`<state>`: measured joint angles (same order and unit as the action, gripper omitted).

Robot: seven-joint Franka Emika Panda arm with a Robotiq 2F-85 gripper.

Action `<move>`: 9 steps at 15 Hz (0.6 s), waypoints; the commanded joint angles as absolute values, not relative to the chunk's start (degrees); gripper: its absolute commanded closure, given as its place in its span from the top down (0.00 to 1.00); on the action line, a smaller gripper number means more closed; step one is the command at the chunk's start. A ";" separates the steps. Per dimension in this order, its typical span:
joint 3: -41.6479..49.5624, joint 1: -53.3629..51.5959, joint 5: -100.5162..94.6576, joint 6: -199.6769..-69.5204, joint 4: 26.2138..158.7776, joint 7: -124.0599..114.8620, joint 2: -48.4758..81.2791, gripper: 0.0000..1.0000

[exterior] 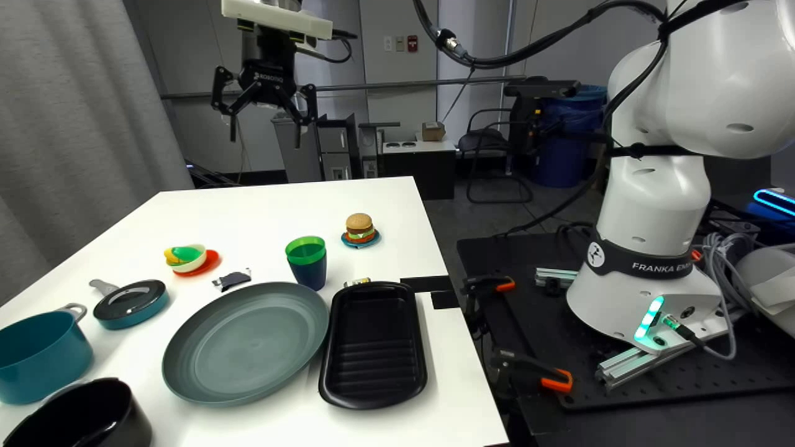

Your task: Pour the chips from the blue cup onto the gray plate

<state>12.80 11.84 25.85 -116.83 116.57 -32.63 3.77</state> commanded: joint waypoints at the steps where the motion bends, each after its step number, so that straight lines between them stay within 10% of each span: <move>1: 13.98 13.73 29.56 -114.65 111.67 -32.90 7.68 1.00; 9: 16.13 16.95 30.70 -116.26 110.58 -31.92 11.37 1.00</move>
<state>15.51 15.98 30.25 -116.83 112.12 -32.51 9.44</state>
